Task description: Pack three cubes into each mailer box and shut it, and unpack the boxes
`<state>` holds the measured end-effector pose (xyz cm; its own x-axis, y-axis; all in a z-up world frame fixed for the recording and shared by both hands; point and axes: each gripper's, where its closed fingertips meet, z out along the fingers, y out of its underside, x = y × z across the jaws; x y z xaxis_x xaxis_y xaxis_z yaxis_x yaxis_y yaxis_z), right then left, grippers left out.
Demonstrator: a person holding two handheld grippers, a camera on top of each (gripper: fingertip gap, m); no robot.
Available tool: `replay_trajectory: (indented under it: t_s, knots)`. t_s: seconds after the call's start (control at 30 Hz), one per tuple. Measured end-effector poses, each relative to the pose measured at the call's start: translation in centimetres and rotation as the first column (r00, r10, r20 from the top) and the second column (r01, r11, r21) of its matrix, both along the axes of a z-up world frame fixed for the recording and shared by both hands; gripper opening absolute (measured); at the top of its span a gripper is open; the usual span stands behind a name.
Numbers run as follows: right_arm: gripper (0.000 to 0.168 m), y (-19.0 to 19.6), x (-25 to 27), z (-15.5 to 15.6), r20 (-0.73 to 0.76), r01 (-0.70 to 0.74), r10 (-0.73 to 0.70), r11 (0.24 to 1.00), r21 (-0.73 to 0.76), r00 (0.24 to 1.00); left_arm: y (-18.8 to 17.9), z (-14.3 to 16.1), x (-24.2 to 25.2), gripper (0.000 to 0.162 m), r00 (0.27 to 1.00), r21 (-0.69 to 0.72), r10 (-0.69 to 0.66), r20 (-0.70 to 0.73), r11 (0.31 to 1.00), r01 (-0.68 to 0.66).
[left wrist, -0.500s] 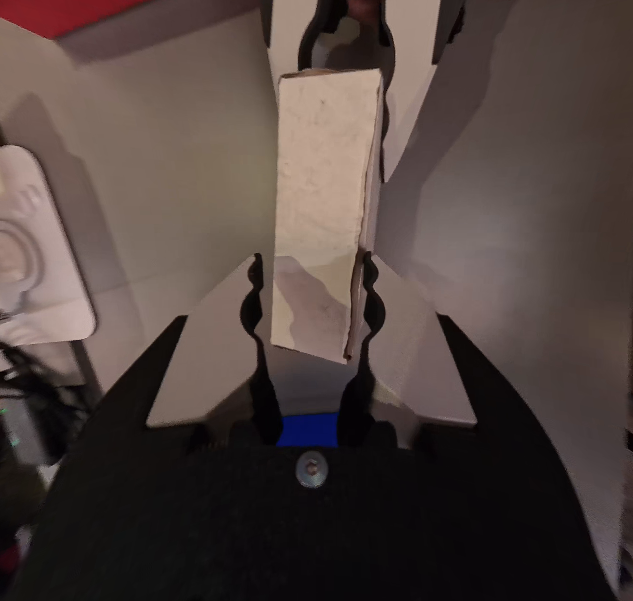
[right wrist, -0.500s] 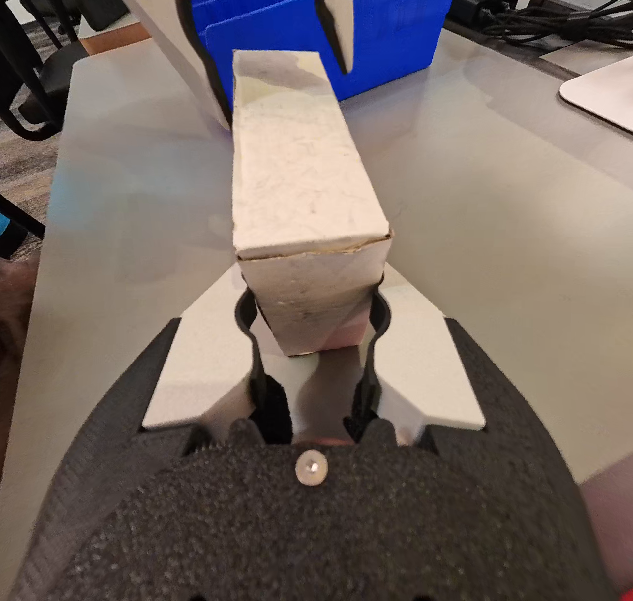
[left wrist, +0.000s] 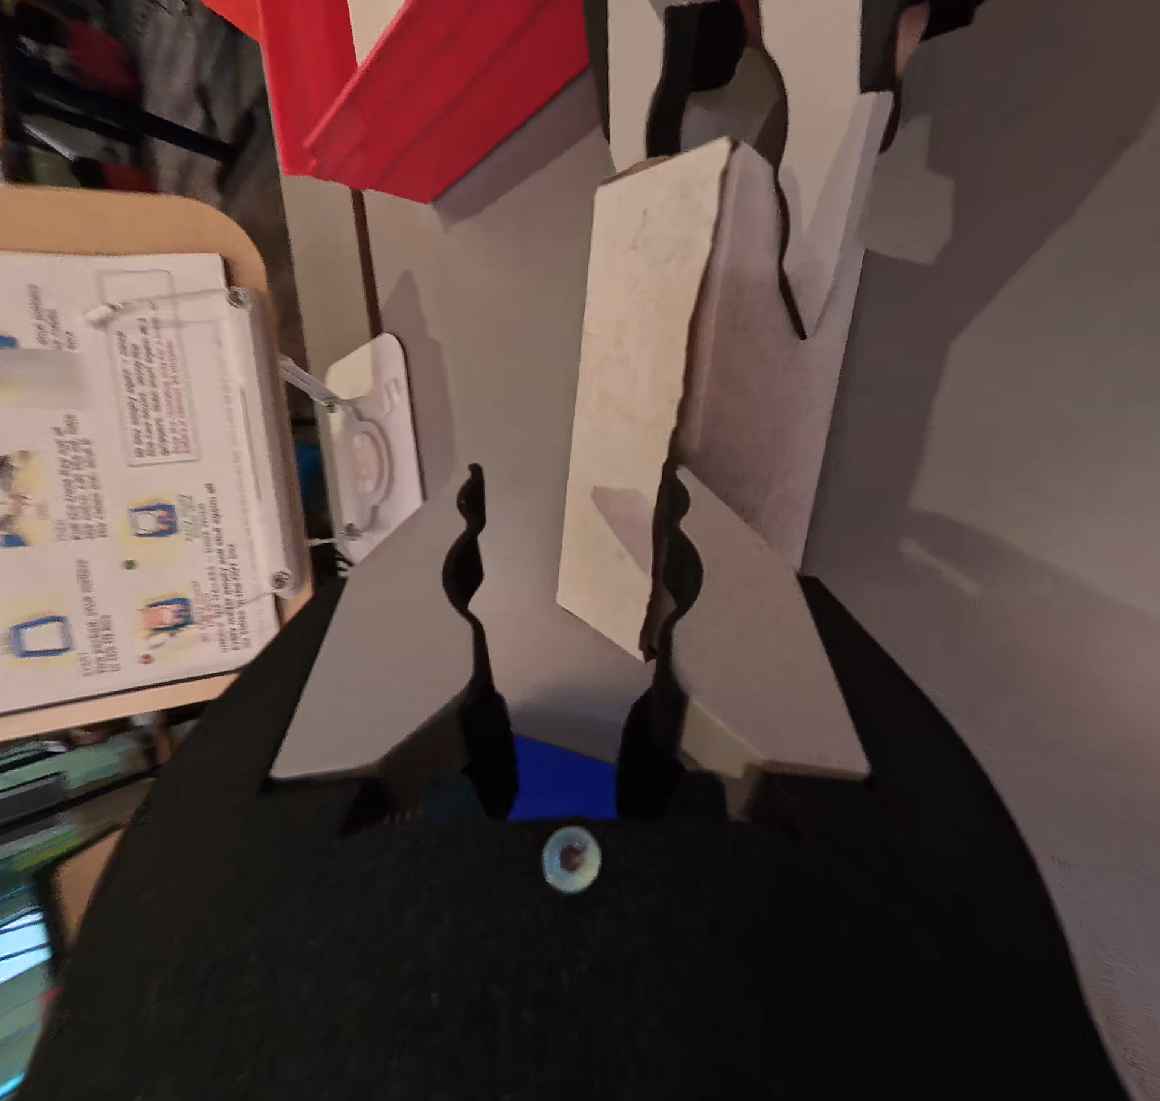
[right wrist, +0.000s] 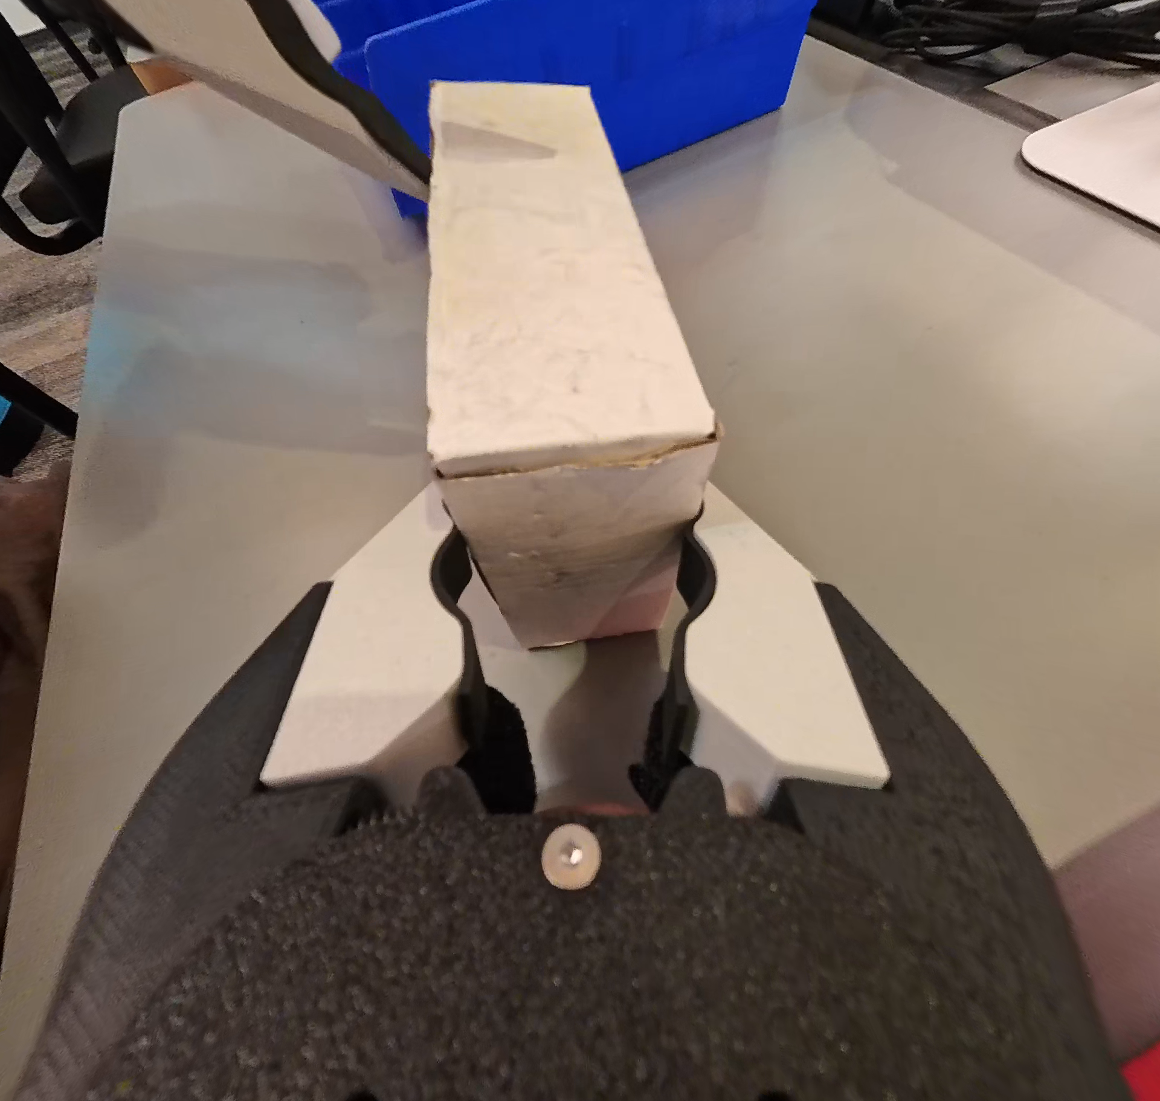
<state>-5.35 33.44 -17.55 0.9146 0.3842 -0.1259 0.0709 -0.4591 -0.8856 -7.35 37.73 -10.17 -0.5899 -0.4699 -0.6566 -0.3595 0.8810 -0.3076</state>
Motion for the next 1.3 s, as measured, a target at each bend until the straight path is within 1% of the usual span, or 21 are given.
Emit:
replay_trajectory:
  t_s: [0.1,0.17,0.2,0.3,0.4,0.47,0.6,0.63,0.7,0.77,0.83,0.87,0.9,0.97,1.0,1.03,1.07,1.13,1.2,1.23,1.3]
  knots:
    - [0.065,-0.2,0.1,-0.1,0.012,-0.001,0.001,1.000,-0.018,1.000,-0.5,0.2,0.2,0.049,0.993,0.118,-0.043,0.106,0.993,0.030]
    - [0.065,-0.2,0.0,-0.1,0.026,-0.004,0.005,1.000,-0.019,1.000,-0.9,-0.3,0.0,0.035,0.987,0.171,-0.082,0.140,0.984,0.058]
    - [0.065,-0.2,0.0,-0.2,0.040,-0.010,0.011,1.000,-0.020,0.999,-1.2,-0.8,-0.3,0.021,0.986,0.186,-0.105,0.127,0.979,0.081]
    - [0.064,-0.3,-0.2,-0.3,0.082,-0.017,0.019,1.000,-0.027,0.996,-1.4,-1.6,-0.4,0.006,0.989,0.184,-0.094,0.115,0.980,0.072]
    - [0.063,-0.3,-0.6,-0.1,0.074,-0.030,0.031,0.999,-0.014,0.997,-1.2,-1.6,0.2,0.003,0.986,0.206,-0.079,0.145,0.977,0.047]
    - [0.063,-0.3,-0.7,-0.4,0.113,-0.033,0.035,0.999,-0.016,0.993,-1.3,-1.8,0.7,0.003,0.981,0.252,-0.092,0.168,0.967,0.047]
    - [0.063,0.0,-0.5,-0.4,0.125,-0.022,0.023,1.000,-0.008,0.992,-1.2,-1.8,2.2,0.000,0.960,0.344,-0.106,0.259,0.939,0.010]
    - [0.063,0.1,-0.4,-0.3,0.117,-0.014,0.014,1.000,-0.003,0.993,-1.1,-1.8,2.4,0.000,0.964,0.317,-0.069,0.256,0.948,-0.017]
    - [0.064,0.2,-0.4,-0.4,0.157,-0.017,0.014,1.000,0.014,0.987,-1.1,-1.6,2.4,0.000,0.977,0.108,0.063,0.202,0.990,-0.087]
    - [0.064,0.3,-0.5,-0.2,0.209,-0.018,0.009,0.999,0.040,0.978,-1.2,-1.2,2.0,0.001,0.988,-0.095,0.138,0.069,0.987,-0.131]
    - [0.064,0.7,-0.2,0.1,0.336,-0.021,-0.016,0.994,0.107,0.942,-1.3,-0.5,1.5,0.001,0.993,-0.144,0.109,-0.041,0.983,-0.114]
    - [0.064,1.0,0.3,0.3,0.429,-0.018,-0.044,0.990,0.140,0.902,-1.4,-0.3,1.2,0.002,0.993,-0.158,0.085,-0.086,0.983,-0.098]
    - [0.064,1.2,0.9,0.6,0.525,-0.017,-0.078,0.985,0.173,0.847,-1.4,0.1,1.1,0.000,0.991,-0.175,0.068,-0.112,0.981,-0.087]
    - [0.064,1.7,2.3,1.3,0.694,-0.021,-0.166,0.967,0.254,0.701,-1.2,0.6,0.9,0.000,0.989,-0.206,0.056,-0.140,0.975,-0.085]
    - [0.065,1.9,2.6,1.3,0.732,-0.021,-0.185,0.965,0.263,0.656,-1.1,0.4,0.9,0.000,0.990,-0.172,0.047,-0.135,0.983,-0.070]
    - [0.065,1.9,2.6,0.8,0.738,-0.019,-0.176,0.969,0.248,0.652,-1.0,0.0,0.7,0.000,0.991,-0.125,0.041,-0.129,0.990,-0.058]
    - [0.067,1.7,2.3,0.0,0.716,-0.009,-0.154,0.976,0.218,0.681,-1.1,-0.5,0.6,0.000,0.992,-0.100,0.037,-0.124,0.994,-0.050]
    - [0.093,0.8,1.4,-0.4,0.627,0.031,-0.127,0.986,0.161,0.769,-1.7,-1.1,0.2,0.000,0.990,-0.117,0.043,-0.137,0.991,-0.059]
    - [0.110,-0.6,0.0,0.2,0.461,0.064,-0.104,0.993,0.102,0.882,-2.2,-1.5,-0.2,0.000,0.986,-0.167,0.065,-0.154,0.982,-0.091]
    - [0.111,-1.0,-0.6,1.2,0.367,0.078,-0.114,0.991,0.112,0.923,-2.4,-1.8,-0.3,0.000,0.985,-0.180,0.075,-0.156,0.978,-0.103]
    - [0.101,-0.8,0.0,3.6,0.191,0.194,-0.225,0.967,0.168,0.956,-3.0,-2.6,-0.9,0.000,0.979,-0.205,0.082,-0.189,0.971,-0.121]
